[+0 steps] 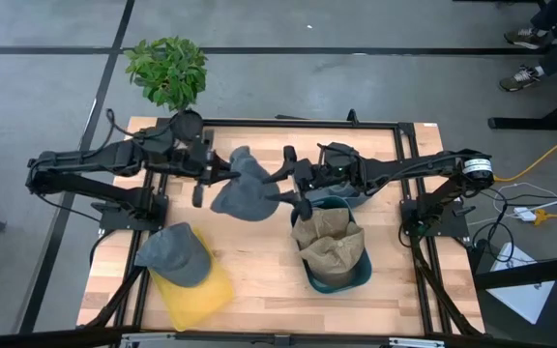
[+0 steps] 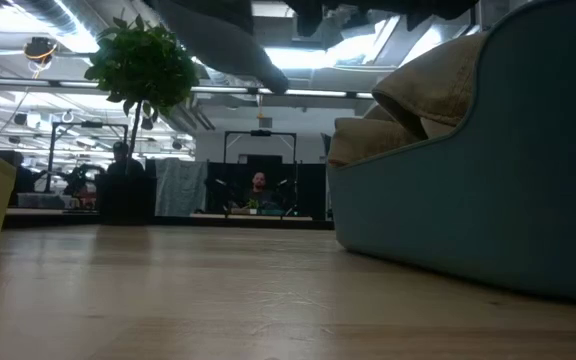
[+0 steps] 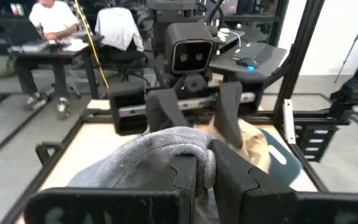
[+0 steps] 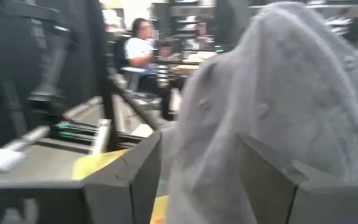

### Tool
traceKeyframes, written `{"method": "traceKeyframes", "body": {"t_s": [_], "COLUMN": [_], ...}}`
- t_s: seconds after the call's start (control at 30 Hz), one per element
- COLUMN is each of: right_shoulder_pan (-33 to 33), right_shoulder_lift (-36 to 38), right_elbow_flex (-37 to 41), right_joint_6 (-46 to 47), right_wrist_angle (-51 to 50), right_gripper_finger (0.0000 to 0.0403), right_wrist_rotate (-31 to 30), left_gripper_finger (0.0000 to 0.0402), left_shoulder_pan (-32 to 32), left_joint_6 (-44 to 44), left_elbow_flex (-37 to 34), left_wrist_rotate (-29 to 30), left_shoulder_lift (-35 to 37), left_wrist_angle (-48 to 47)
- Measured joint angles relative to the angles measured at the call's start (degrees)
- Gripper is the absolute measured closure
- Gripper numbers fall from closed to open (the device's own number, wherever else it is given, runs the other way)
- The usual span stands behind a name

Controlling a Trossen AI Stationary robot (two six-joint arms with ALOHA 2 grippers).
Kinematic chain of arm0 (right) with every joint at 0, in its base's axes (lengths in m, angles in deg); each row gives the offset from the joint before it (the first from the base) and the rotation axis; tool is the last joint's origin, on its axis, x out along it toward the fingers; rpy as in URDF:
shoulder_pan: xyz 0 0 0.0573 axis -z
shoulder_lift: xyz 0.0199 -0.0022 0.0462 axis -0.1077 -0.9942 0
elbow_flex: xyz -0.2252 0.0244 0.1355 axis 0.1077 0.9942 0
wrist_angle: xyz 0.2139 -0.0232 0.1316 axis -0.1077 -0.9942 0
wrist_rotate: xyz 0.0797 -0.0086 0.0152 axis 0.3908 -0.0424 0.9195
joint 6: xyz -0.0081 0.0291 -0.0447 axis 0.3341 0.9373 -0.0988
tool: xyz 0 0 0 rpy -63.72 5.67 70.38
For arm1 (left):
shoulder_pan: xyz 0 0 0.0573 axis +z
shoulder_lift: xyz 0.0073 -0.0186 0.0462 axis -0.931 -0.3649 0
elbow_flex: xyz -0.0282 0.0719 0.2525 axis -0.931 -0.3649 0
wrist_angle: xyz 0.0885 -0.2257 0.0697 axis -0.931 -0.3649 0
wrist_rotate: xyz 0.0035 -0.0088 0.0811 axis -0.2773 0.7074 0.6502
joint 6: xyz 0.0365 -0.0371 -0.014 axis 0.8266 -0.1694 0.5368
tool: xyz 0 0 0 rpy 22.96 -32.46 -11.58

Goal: Pick & Place hat
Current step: Put the top blue cap into the yellow bin

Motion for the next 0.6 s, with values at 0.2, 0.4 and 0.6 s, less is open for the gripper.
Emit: {"method": "traceKeyframes", "body": {"t_s": [0.2, 0.4, 0.6], "right_shoulder_pan": [0.0, -0.02, 0.07], "right_shoulder_lift": [0.0, 0.02, 0.04], "right_elbow_flex": [0.0, 0.0, 0.0], "right_joint_6": [4.44, 6.23, 5.41], "right_wrist_angle": [0.02, 0.02, 0.02], "right_gripper_finger": [0.0163, 0.0151, 0.0151], "right_wrist_rotate": [9.16, 11.09, 11.09], "left_gripper_finger": [0.0375, 0.0375, 0.0375], "left_shoulder_pan": [-1.35, -5.41, -12.86], "left_joint_6": [-7.09, -19.3, -25.03], "left_elbow_flex": [0.0, 0.0, 0.0], "left_wrist_rotate": [-6.56, -18.4, -23.09], "left_shoulder_lift": [4.53, 5.82, 5.82], "left_wrist_angle": [-7.61, -10.2, -10.53]}}
